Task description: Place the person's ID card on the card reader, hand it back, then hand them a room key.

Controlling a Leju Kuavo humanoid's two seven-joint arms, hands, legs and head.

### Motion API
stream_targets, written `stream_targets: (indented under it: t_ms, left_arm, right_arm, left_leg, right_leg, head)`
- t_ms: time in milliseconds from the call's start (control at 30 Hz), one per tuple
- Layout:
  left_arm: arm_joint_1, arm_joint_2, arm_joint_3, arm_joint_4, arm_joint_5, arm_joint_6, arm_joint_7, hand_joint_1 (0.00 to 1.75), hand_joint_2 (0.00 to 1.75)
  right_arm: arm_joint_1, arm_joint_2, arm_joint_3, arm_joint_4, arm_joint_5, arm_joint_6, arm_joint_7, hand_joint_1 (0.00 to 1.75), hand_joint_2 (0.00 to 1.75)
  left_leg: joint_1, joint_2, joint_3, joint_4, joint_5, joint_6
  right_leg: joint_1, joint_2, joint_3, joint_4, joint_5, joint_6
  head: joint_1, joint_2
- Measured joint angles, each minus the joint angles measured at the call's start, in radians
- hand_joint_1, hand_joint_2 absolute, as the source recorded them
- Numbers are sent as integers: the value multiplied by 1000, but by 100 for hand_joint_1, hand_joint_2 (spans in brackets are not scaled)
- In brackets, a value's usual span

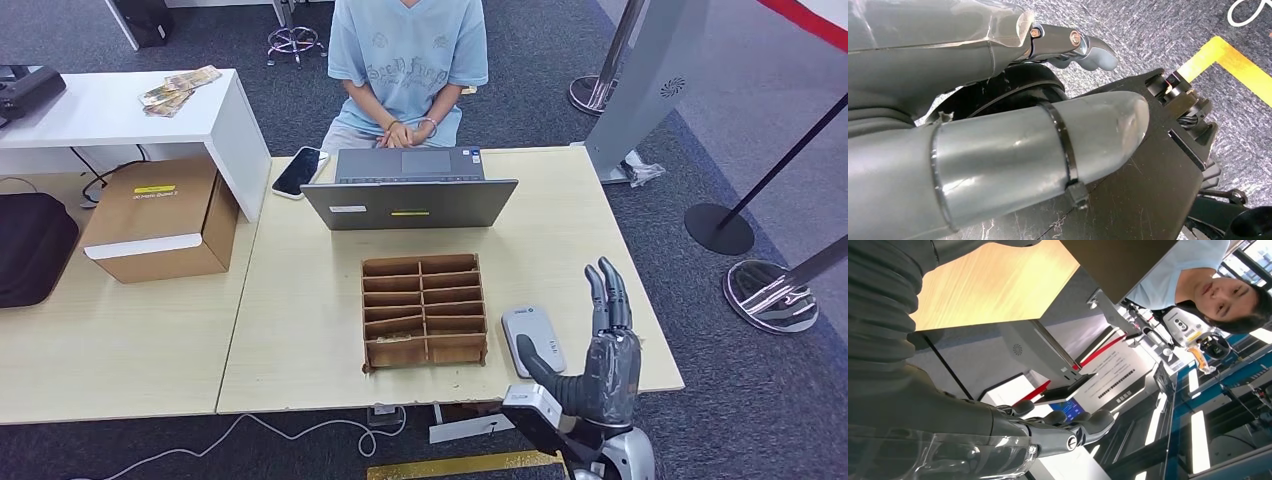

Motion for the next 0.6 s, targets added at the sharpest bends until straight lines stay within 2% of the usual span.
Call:
stream_targets:
  t_ms: [600]
  left_arm:
    - [0, 0, 0, 0, 0, 0, 1, 0, 0]
  right_arm:
    - [-3, -7, 19, 1, 11, 22, 16, 0, 175]
  left_leg:
    - [0, 0, 0, 0, 0, 0]
  right_leg:
    - [0, 0, 0, 0, 0, 0]
  head:
    - [0, 0]
